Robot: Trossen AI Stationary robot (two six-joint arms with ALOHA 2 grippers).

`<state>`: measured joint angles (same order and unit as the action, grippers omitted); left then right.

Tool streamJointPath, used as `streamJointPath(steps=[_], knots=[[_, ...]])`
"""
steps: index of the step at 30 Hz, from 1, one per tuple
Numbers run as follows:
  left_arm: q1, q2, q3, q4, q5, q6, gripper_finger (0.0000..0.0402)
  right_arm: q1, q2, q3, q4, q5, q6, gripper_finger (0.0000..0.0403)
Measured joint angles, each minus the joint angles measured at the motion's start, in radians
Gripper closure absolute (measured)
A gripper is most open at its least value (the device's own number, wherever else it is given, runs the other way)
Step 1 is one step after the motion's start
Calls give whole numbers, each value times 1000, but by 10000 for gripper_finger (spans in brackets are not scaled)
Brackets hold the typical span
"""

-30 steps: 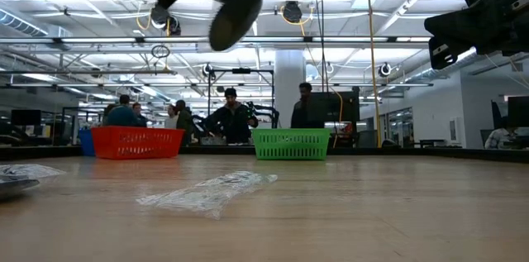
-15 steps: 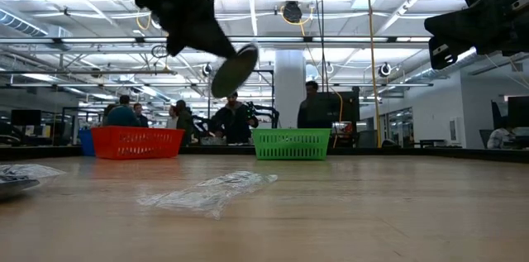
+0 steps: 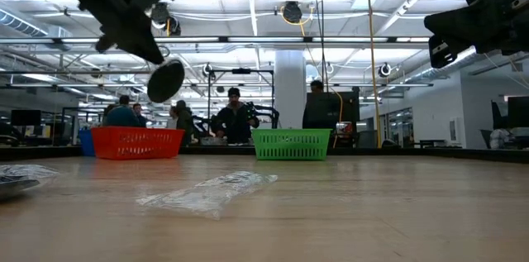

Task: Pick & Place Travel size toiletries
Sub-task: Put the left black hairbrush into the red bin

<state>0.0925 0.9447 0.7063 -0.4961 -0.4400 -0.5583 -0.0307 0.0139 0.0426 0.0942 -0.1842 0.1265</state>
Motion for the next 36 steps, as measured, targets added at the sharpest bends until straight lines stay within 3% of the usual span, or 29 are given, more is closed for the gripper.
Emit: streamJointPath(steps=[5, 9, 13, 36], knots=[[67, -80, 2, -128, -18, 27, 402, 0, 0, 0, 2, 0, 0, 403], [136, -67, 1, -275, -55, 0, 402, 0, 0, 0, 1, 0, 0, 403], [177, -12, 0, -295, -53, -12, 402, 0, 0, 0, 0, 0, 0, 403], [233, 417, 0, -107, -49, 30, 396, 0, 0, 0, 0, 0, 0, 403]])
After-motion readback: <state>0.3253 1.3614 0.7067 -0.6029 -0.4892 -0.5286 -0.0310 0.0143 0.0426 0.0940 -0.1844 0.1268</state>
